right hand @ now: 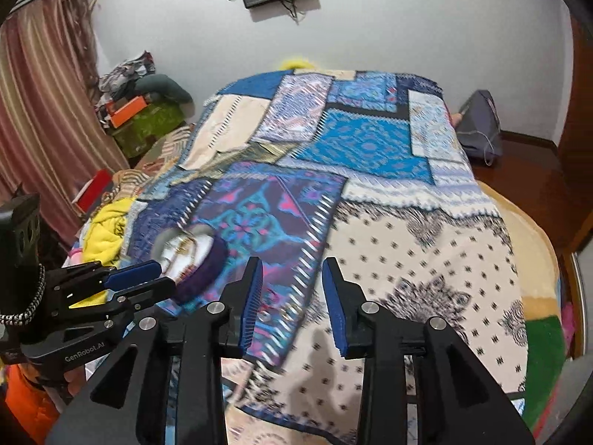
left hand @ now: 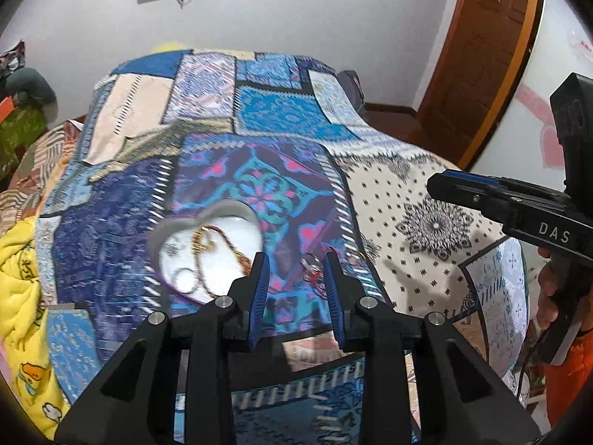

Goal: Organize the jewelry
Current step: 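Move both open tools back to the remaining rings beside the tin, then grasp a gold ring with the right tool while the left tool grasps a small piece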

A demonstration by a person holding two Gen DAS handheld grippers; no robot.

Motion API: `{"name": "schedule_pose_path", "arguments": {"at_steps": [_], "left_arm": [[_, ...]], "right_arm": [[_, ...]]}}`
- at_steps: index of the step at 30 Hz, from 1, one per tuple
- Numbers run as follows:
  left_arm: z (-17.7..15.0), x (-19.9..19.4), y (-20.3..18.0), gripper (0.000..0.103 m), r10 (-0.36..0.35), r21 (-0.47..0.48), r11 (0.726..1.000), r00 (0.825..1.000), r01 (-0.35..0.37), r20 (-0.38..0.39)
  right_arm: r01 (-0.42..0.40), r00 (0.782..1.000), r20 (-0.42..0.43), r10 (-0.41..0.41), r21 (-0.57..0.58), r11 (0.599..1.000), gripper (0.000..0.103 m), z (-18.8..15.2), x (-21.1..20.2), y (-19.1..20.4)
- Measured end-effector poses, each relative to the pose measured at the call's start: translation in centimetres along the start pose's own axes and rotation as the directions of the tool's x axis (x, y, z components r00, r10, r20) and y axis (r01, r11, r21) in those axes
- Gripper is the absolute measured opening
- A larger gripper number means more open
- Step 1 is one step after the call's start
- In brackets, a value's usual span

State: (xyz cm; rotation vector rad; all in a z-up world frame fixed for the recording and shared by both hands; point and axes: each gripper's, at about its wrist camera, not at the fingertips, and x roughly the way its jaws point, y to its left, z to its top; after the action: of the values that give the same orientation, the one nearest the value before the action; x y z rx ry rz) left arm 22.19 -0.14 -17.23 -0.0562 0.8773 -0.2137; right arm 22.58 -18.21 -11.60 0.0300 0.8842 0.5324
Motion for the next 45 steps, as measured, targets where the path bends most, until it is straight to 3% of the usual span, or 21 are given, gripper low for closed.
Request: {"name": "schedule_pose_path", "arguments": {"at_steps": [10,15,20,24,27,35,41,42,44,45], "left_arm": [[-1.9,4.5,-1.2,0.029,-0.019,0.011,1.0,0.994,0.02,-0.11],[-2.4,6.2,-1.0,0.029,-0.01,-0.004,1.0,0.991,0.01,-0.135],[-2.4,6.9,-1.0,0.027,-0.025,-0.008,1.0,0.993,0.024,-0.114],[-2.4,7.2,-1.0,0.007,-0.025,-0.002,1.0,0.993,0.025,-0.115],[-2.5,7.1,-0.7,0.001,-0.029,-0.017,0.999,0.994,0.028,-0.108],[-2.2,5.2,-0.1,0.0,0.008,-0.022,1.0,0.999,-0.009,-0.034],[-1.5,3.5,0.8,0.0,-0.004,-0.058,0.998,1.0,0.005,0.018],[-1.4,3.3,1.0,0.0,-0.007,-0.063,0.998,1.0,0.008,0.023],[-1.2,3.0,1.0,0.0,-0.013,-0.062,0.998,0.999,0.015,0.033],[-1.2,2.8,0.9,0.0,-0.008,-0.058,0.998,0.999,0.01,0.041]], "right_arm": [[-0.028,0.989,-0.146,0.024,-0.025,0.999,0.033,-3.2,3.4,-0.9],[-0.027,0.984,-0.179,0.023,-0.019,0.999,0.033,-4.1,4.3,-1.6],[-0.026,0.979,-0.205,0.021,-0.024,0.999,0.034,-4.3,5.1,-1.9],[-0.038,0.973,-0.227,0.027,-0.044,0.998,0.034,-4.2,6.2,-1.4],[-0.05,0.97,-0.24,0.035,-0.057,0.997,0.034,-4.2,6.9,-0.9],[-0.043,0.975,-0.219,0.024,-0.084,0.996,0.034,-3.7,7.9,-0.2],[-0.013,0.979,-0.202,-0.01,-0.112,0.994,0.033,-3.6,8.5,0.5],[-0.008,0.98,-0.197,-0.016,-0.117,0.993,0.032,-3.6,8.5,0.7],[-0.01,0.982,-0.189,-0.014,-0.126,0.992,0.02,-3.7,8.6,1.0],[-0.01,0.983,-0.186,-0.014,-0.127,0.992,0.02,-3.7,8.6,1.1]]}}
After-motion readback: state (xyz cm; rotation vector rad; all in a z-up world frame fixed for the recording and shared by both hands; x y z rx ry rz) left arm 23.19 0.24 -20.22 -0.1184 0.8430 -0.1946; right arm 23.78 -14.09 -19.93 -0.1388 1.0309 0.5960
